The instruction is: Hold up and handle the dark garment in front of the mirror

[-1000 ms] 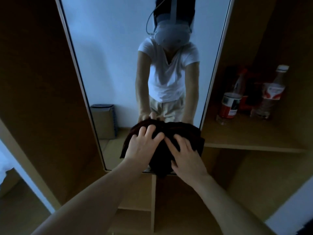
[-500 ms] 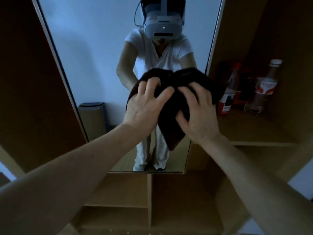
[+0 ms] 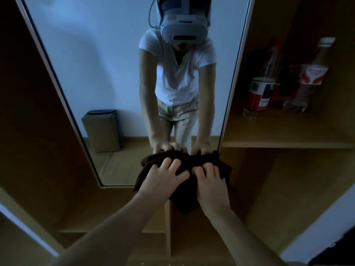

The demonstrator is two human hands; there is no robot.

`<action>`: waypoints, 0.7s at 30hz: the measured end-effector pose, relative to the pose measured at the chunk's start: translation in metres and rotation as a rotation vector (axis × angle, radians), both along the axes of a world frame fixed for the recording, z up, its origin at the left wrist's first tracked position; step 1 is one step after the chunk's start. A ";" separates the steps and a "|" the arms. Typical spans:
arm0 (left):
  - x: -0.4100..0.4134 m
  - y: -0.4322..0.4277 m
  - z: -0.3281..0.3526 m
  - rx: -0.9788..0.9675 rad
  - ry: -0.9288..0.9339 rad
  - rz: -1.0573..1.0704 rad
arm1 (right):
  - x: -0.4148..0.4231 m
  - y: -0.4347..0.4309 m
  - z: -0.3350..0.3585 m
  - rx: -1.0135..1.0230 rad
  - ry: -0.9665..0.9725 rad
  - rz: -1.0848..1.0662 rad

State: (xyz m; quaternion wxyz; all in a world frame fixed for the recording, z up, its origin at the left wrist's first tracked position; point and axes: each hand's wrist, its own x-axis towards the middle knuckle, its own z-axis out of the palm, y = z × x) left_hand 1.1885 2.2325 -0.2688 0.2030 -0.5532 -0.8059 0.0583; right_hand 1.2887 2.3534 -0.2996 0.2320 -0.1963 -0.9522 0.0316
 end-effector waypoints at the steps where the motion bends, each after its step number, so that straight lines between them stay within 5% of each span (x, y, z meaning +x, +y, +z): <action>1: -0.001 -0.002 0.004 -0.005 -0.003 0.020 | 0.000 0.002 0.006 -0.013 -0.009 0.003; 10: -0.006 -0.011 0.176 0.136 0.113 0.056 | -0.007 0.009 0.184 0.179 0.194 0.023; 18: -0.002 -0.017 0.419 0.465 0.329 0.054 | -0.024 0.013 0.432 0.273 0.432 0.077; 21: 0.011 -0.013 0.489 0.411 0.224 0.181 | -0.028 0.014 0.506 0.257 0.467 0.061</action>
